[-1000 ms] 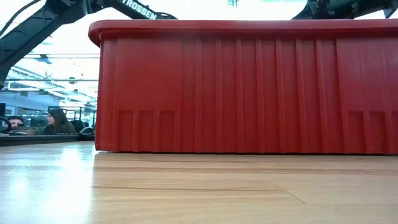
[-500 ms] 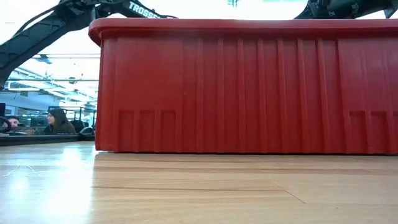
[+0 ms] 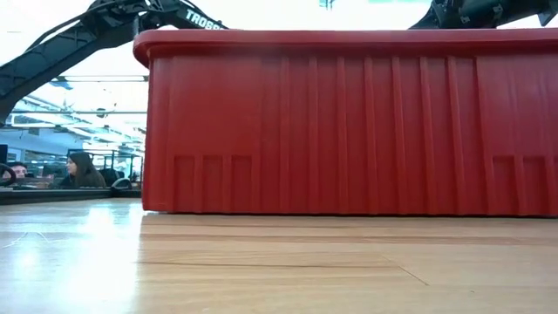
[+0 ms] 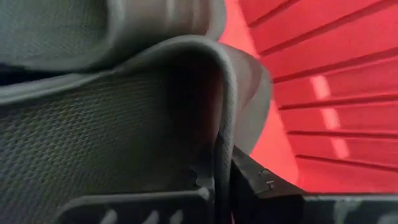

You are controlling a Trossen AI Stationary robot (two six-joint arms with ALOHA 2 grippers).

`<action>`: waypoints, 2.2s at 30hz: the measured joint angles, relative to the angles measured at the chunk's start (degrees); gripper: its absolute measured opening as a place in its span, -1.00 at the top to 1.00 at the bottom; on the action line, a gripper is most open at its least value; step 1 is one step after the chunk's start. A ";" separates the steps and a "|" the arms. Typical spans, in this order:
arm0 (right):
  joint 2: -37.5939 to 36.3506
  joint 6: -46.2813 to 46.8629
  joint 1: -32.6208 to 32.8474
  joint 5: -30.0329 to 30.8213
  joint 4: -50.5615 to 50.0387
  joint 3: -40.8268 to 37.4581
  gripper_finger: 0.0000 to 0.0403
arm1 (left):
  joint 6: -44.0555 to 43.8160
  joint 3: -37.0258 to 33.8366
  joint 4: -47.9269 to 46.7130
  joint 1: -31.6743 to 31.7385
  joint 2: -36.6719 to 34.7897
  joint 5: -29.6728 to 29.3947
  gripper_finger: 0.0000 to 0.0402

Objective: Pick and place slides into bin
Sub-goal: Put the slide into the bin, then return to Home Position

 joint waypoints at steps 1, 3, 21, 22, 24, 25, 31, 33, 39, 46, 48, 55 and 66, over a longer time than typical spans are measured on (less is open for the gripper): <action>0.00 0.00 0.00 0.02 0.00 0.00 0.98 | -0.82 0.01 1.12 0.04 -0.01 -0.87 0.90; 0.01 0.00 0.00 0.04 0.00 0.00 0.98 | -3.34 0.05 2.70 0.29 -0.02 -1.99 0.83; 0.01 -0.89 -0.02 0.13 0.03 0.00 0.98 | -12.04 8.65 -1.20 3.15 0.11 2.31 -0.16; 0.01 -1.09 -0.02 0.13 0.03 0.00 0.98 | -12.49 8.97 -1.28 3.21 0.09 2.41 -0.20; 0.00 -1.32 -0.02 0.13 0.03 0.00 0.98 | -13.03 9.55 -1.80 3.21 0.09 2.44 -0.27; 0.01 -1.45 -0.02 0.13 0.03 0.00 0.98 | -13.28 9.90 -2.28 3.21 0.09 2.31 -0.29; 0.01 -1.46 -0.02 0.13 0.03 0.00 0.98 | -14.36 11.90 -6.12 3.06 0.07 1.79 -0.33; 0.01 -1.46 -0.02 0.13 0.03 0.00 0.98 | -14.89 13.05 -7.28 2.86 0.07 0.70 -0.33; 0.01 -1.46 -0.02 0.15 0.03 0.00 0.98 | -15.70 16.98 -7.94 2.56 -0.95 -5.44 -0.33; -1.39 -1.51 -0.04 -1.67 0.00 0.00 0.98 | -12.13 19.44 -5.92 2.68 -8.21 -18.07 -0.33; -2.50 -2.06 -0.04 -2.90 -0.04 0.00 0.98 | -9.95 19.60 -4.61 2.41 -12.13 -19.17 -0.30; -7.76 -9.32 0.00 -9.05 -5.34 0.00 1.00 | -2.33 19.76 6.80 -2.28 -26.45 -15.43 0.32; -10.84 -10.42 -0.02 -8.94 -8.56 -5.64 1.00 | -22.19 18.78 12.93 -14.61 -34.10 -21.06 0.99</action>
